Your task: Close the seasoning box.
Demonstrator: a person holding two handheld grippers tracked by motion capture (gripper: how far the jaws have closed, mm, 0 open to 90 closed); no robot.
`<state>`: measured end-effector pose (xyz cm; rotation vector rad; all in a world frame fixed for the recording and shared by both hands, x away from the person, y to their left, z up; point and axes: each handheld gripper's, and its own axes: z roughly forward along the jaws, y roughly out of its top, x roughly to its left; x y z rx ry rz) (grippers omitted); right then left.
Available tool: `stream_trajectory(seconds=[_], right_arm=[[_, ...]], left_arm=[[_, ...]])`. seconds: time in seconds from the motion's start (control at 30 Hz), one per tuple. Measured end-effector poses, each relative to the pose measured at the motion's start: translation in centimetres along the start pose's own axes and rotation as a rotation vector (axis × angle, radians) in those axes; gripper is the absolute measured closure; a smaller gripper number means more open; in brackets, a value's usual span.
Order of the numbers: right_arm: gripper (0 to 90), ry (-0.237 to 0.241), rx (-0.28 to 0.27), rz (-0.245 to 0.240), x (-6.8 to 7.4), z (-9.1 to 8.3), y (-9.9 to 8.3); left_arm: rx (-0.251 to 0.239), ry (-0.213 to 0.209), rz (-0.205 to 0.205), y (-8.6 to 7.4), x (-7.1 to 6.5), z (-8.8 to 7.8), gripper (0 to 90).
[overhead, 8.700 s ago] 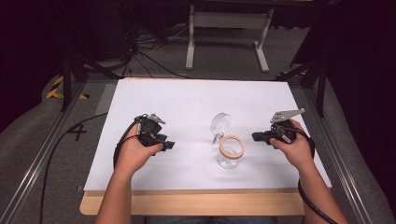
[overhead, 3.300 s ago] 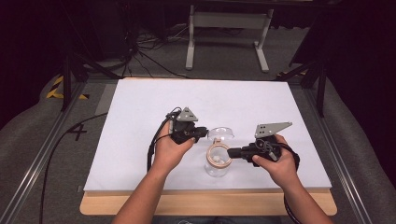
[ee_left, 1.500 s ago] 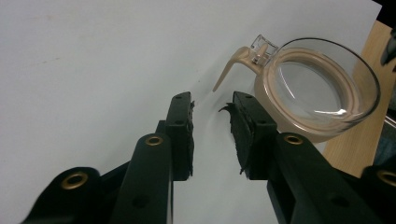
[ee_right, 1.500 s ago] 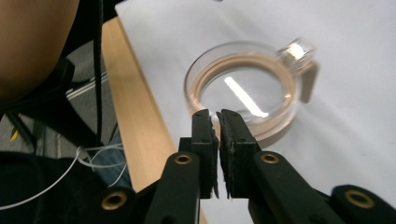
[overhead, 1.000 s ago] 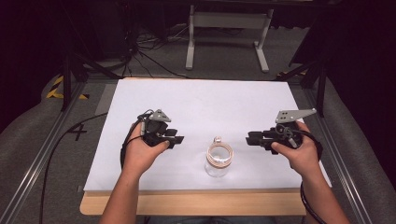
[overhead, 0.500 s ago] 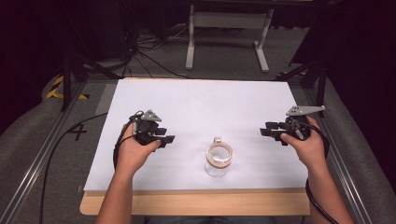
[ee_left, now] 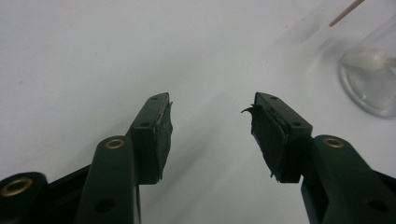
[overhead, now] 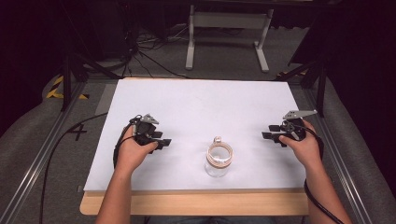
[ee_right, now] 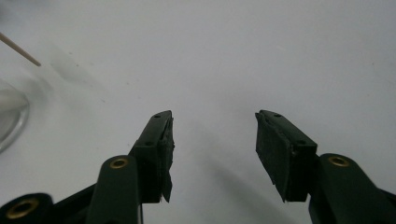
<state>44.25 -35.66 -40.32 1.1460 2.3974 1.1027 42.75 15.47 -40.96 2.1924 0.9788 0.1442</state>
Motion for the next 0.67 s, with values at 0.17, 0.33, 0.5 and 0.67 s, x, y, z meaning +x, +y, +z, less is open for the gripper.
stream_trajectory(seconds=[0.17,0.33,0.5,0.67], right_arm=[[46.2,-0.008,0.025,-0.009,-0.5,1.1,-0.9],[45.2,-0.011,0.053,-0.025,-0.6,2.1,-1.5],[44.5,-0.002,0.06,-0.037,-0.3,2.3,-1.4],[44.2,0.005,0.046,-0.038,0.0,2.1,-1.1]], left_arm=[[0.031,-0.001,0.001,-0.8,0.8,1.3,47.2],[0.055,-0.011,0.018,-0.9,0.8,1.9,46.0],[0.065,-0.014,0.019,-0.8,0.6,2.0,45.3],[0.05,-0.003,0.012,-0.6,0.5,1.7,43.6]])
